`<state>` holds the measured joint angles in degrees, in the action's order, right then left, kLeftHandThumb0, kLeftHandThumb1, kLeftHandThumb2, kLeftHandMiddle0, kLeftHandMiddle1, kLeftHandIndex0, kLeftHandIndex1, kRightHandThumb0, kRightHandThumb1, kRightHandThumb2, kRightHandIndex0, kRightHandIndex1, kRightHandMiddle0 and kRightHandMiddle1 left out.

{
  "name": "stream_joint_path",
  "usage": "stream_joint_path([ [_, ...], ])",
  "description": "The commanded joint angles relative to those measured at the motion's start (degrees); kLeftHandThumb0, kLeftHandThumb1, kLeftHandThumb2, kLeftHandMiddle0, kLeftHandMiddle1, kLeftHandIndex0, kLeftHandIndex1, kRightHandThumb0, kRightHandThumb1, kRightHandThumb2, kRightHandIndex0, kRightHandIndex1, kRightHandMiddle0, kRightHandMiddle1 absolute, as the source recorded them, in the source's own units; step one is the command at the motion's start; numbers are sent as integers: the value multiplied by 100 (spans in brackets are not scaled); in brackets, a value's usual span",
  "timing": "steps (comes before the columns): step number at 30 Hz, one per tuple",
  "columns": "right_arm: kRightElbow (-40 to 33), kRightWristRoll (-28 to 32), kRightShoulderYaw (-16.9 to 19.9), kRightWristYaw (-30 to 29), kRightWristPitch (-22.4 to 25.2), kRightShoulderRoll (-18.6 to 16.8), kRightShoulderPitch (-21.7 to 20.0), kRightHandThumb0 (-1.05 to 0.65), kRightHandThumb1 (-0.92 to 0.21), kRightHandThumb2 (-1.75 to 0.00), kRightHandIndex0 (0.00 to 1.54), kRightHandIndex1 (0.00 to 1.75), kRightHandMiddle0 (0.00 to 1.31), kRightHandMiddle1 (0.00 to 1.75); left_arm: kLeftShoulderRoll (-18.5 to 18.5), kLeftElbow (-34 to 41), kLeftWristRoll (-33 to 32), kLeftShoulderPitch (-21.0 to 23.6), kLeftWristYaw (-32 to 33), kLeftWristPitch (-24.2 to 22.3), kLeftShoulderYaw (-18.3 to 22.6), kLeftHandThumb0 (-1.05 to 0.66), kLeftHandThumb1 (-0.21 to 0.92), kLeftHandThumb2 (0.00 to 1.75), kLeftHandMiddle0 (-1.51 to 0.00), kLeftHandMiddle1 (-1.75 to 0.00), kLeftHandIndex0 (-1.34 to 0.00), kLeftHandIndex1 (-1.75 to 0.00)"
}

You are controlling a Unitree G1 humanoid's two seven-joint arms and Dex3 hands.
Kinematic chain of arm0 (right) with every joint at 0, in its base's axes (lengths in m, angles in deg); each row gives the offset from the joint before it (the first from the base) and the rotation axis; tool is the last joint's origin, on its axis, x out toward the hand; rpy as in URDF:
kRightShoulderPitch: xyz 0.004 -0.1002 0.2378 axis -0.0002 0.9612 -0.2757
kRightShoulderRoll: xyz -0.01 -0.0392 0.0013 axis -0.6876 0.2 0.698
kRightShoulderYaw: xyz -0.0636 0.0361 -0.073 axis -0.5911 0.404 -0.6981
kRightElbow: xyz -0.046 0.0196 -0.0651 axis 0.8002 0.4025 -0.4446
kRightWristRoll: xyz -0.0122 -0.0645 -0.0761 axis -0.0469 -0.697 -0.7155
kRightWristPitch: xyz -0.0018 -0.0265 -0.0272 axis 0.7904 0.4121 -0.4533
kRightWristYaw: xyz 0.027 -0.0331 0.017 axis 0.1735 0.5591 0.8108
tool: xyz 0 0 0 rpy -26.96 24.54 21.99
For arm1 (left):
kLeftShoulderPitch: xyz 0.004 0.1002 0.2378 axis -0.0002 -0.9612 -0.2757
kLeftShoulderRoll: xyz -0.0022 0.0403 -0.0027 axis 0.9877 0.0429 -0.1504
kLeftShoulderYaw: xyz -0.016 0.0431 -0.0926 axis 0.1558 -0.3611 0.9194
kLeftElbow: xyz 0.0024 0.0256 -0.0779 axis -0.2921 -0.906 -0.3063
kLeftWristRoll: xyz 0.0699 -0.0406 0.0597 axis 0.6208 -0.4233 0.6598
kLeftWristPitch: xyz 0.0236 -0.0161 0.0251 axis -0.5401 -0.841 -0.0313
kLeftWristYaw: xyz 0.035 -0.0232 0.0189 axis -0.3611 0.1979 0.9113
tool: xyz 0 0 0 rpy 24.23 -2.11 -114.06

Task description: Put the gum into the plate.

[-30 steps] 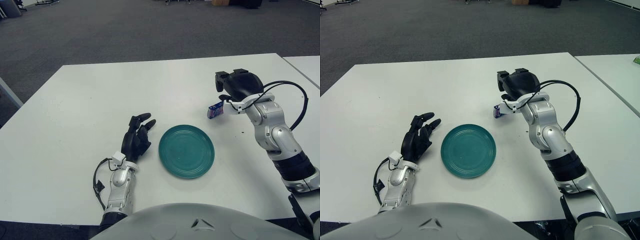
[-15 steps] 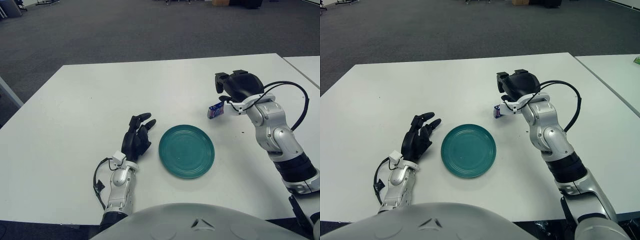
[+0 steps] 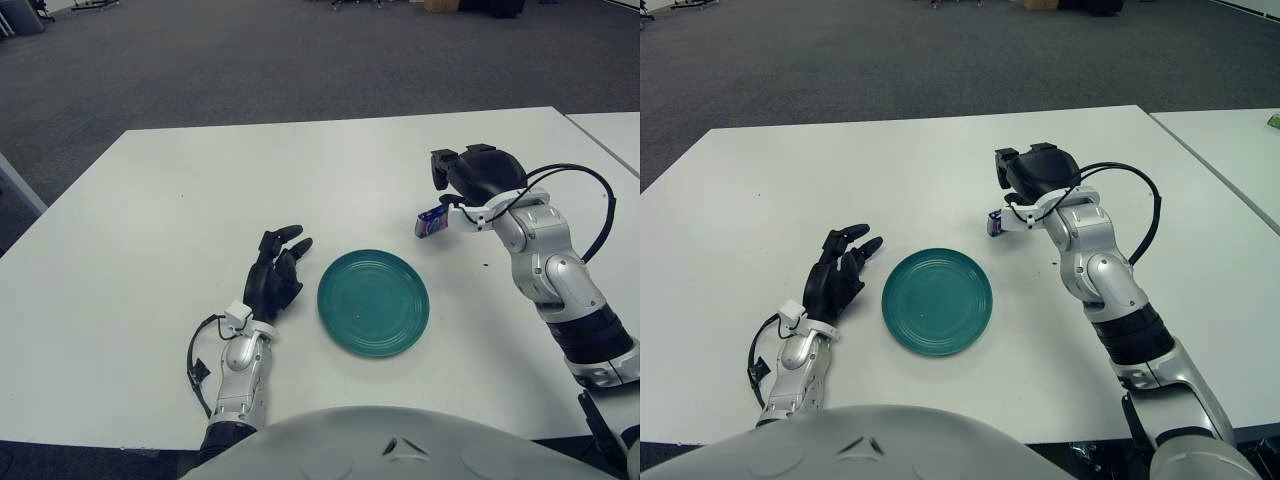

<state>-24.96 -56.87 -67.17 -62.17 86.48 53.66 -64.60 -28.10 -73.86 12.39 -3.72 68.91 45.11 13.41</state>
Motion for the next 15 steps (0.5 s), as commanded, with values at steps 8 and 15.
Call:
stream_joint_path([
  [8, 634, 129, 59, -197, -335, 226, -71, -36, -92, -48, 34, 38, 22, 171, -194, -598, -110, -230, 10, -33, 47, -90, 92, 86, -40, -57, -14, -107],
  [15, 1120, 248, 63, -393, -447, 206, -89, -36, -92, -49, 33, 40, 21, 173, -186, -613, -114, -227, 14, -15, 77, -90, 92, 86, -40, -56, -14, -107],
])
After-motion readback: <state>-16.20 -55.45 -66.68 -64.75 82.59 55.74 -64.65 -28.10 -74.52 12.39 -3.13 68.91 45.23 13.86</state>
